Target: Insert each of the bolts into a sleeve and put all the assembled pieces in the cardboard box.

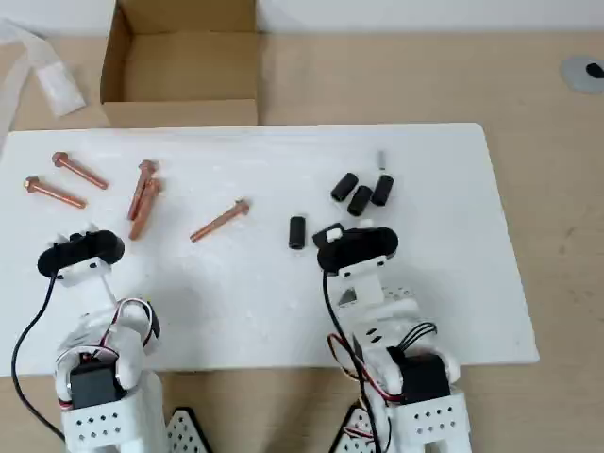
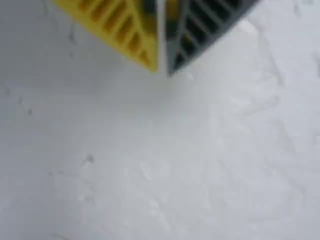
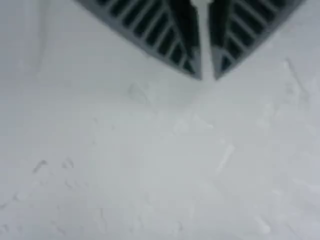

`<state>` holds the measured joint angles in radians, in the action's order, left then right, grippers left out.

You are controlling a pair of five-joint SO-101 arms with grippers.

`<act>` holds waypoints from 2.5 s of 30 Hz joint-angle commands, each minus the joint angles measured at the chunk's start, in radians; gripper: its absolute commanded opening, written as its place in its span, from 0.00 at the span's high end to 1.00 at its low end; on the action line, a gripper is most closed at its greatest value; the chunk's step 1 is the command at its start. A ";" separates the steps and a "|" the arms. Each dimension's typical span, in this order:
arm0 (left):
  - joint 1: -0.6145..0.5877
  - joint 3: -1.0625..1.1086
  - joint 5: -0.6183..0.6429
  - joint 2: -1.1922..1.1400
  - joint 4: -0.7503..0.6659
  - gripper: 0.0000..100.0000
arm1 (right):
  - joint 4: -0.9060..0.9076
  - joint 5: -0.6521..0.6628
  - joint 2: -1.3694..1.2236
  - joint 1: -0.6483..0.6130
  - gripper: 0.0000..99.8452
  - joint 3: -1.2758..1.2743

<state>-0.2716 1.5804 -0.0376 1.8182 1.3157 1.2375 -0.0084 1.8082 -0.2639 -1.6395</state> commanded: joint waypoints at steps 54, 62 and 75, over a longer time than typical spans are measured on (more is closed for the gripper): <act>-0.066 0.003 -0.121 0.005 -0.120 0.99 | -0.031 0.008 0.108 -0.054 0.99 0.001; -0.226 -0.226 -0.049 -0.191 -0.302 0.91 | 0.025 0.008 -0.147 -0.038 0.99 0.236; -0.276 -1.255 0.318 -1.503 -0.190 0.93 | 0.055 0.009 -1.379 -0.033 0.99 1.277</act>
<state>-0.5247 0.6168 0.2018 0.6276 1.0779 1.2651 -0.0084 0.6743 -0.3023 -0.5961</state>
